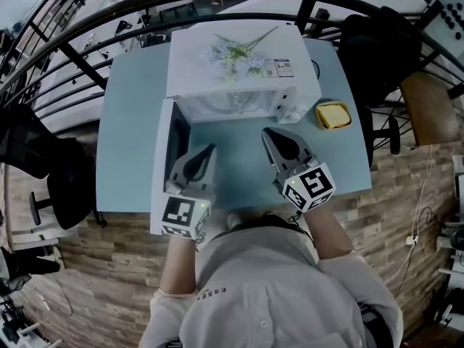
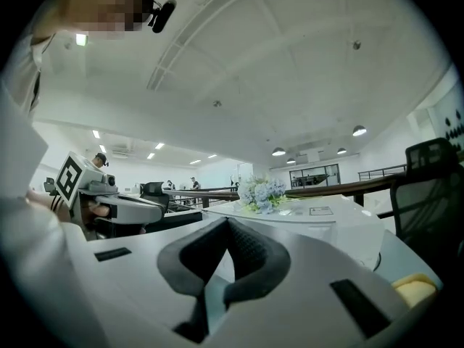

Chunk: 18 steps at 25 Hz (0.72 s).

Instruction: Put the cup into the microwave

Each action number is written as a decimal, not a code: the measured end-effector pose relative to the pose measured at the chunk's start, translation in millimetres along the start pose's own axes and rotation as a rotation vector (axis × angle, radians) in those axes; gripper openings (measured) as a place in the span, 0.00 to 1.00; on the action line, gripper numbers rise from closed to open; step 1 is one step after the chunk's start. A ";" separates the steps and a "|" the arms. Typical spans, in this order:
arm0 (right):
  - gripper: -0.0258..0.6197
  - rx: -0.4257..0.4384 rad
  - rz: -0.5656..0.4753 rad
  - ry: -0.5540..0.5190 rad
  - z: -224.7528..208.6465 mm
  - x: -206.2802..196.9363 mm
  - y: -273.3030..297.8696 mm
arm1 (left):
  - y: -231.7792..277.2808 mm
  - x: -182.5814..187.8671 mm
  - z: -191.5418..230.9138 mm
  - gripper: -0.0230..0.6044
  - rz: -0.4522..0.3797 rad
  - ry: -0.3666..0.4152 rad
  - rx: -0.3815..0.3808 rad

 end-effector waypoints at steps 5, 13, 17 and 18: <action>0.06 0.052 0.000 -0.027 3.5 8.2 -0.2 | -1.6 7.3 -1.6 0.04 -0.002 -0.002 0.021; 0.06 0.088 -0.024 -0.036 -8.0 19.7 0.3 | 9.1 21.4 -8.4 0.04 -0.004 0.022 0.054; 0.06 0.083 -0.022 -0.038 -14.2 20.9 -2.1 | 13.1 27.7 -13.6 0.04 -0.004 0.029 0.070; 0.06 0.083 -0.023 -0.037 -15.6 20.4 -3.0 | 14.2 28.7 -15.2 0.04 -0.005 0.031 0.074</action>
Point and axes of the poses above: the fingertips, and each gripper's own axes: y forward along the fingers, z to its left, x out of its top, the point moved 10 cm from there along -y, backward along the fingers, and after that the axes turned 11 degrees about x, right-handed, at the moved point
